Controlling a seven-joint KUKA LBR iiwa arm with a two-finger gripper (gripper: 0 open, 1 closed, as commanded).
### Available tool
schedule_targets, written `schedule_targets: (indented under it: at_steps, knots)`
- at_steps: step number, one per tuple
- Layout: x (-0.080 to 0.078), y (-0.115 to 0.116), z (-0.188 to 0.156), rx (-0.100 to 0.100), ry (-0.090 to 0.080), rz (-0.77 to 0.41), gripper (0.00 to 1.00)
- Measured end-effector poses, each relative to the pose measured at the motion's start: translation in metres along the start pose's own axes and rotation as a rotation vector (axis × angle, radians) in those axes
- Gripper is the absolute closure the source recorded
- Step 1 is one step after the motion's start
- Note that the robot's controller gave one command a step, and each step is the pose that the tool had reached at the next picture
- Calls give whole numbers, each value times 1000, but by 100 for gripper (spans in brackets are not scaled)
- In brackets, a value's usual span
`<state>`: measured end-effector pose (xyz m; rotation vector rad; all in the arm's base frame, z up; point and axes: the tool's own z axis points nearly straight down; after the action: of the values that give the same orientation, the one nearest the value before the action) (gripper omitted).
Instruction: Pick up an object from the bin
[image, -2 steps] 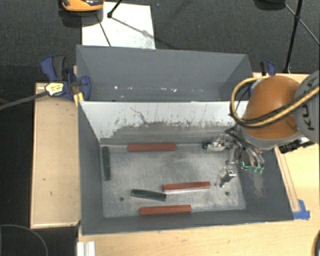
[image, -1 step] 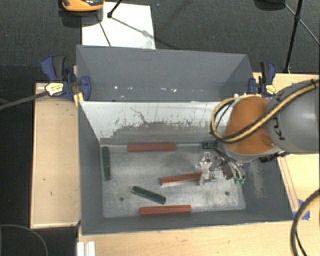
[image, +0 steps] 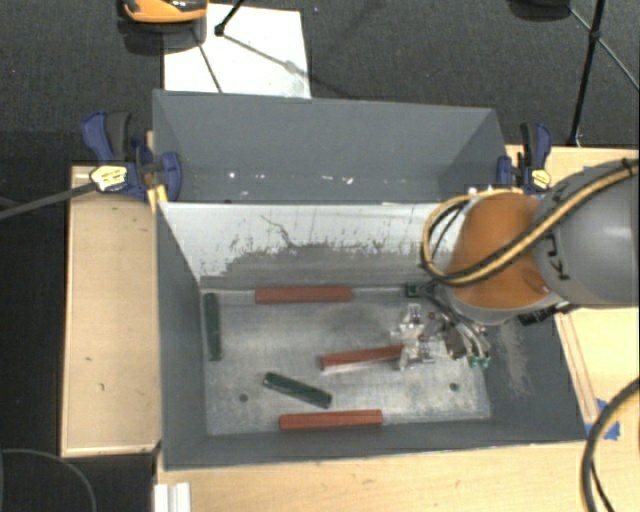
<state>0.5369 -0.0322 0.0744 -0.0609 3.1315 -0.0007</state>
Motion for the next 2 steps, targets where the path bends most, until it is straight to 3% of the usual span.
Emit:
schedule_targets:
  at_steps: [1, 2]
  knots:
    - [5, 10, -104, -1, 8, 32, 100]
    - [5, 10, -104, -1, 8, 31, 100]
